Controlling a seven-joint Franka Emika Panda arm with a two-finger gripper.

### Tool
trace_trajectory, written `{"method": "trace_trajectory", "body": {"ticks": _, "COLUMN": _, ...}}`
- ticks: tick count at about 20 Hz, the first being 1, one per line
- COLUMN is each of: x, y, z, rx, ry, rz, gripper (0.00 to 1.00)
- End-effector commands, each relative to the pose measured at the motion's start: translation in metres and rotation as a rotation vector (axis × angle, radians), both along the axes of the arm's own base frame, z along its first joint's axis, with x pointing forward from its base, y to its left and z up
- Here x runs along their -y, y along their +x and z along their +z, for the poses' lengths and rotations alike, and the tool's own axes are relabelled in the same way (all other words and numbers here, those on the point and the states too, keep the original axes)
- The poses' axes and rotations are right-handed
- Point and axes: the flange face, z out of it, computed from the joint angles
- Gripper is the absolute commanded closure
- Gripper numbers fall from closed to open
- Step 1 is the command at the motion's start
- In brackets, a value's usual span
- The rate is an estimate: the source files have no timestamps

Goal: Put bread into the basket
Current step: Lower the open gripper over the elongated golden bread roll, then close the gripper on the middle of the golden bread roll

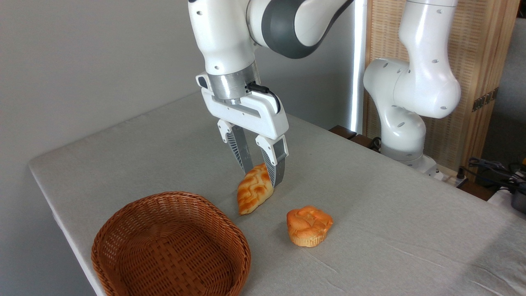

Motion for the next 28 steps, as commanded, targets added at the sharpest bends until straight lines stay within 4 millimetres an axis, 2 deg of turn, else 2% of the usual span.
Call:
{"method": "trace_trajectory", "body": {"ticks": 1, "x": 0.001, "y": -0.011, "z": -0.013, "rx": -0.008, "ry": -0.015, "rz": 0.053, "gripper": 0.00}}
{"method": "trace_trajectory", "body": {"ticks": 3, "x": 0.012, "y": -0.018, "z": -0.024, "rx": -0.028, "ry": 0.018, "rz": 0.011, "gripper": 0.00}}
{"method": "trace_trajectory", "body": {"ticks": 5, "x": 0.014, "y": -0.023, "z": -0.035, "rx": -0.045, "ry": 0.056, "rz": -0.013, "gripper": 0.00}}
{"method": "trace_trajectory", "body": {"ticks": 15, "x": 0.020, "y": -0.027, "z": -0.047, "rx": -0.042, "ry": 0.061, "rz": -0.017, "gripper": 0.00}}
{"method": "trace_trajectory", "body": {"ticks": 21, "x": 0.016, "y": -0.026, "z": -0.033, "rx": -0.006, "ry": 0.058, "rz": -0.009, "gripper": 0.00}}
{"method": "trace_trajectory", "body": {"ticks": 25, "x": 0.016, "y": -0.026, "z": -0.032, "rx": -0.006, "ry": 0.080, "rz": -0.025, "gripper": 0.00}}
{"method": "trace_trajectory", "body": {"ticks": 28, "x": 0.024, "y": -0.023, "z": -0.036, "rx": 0.009, "ry": 0.025, "rz": 0.007, "gripper": 0.00}}
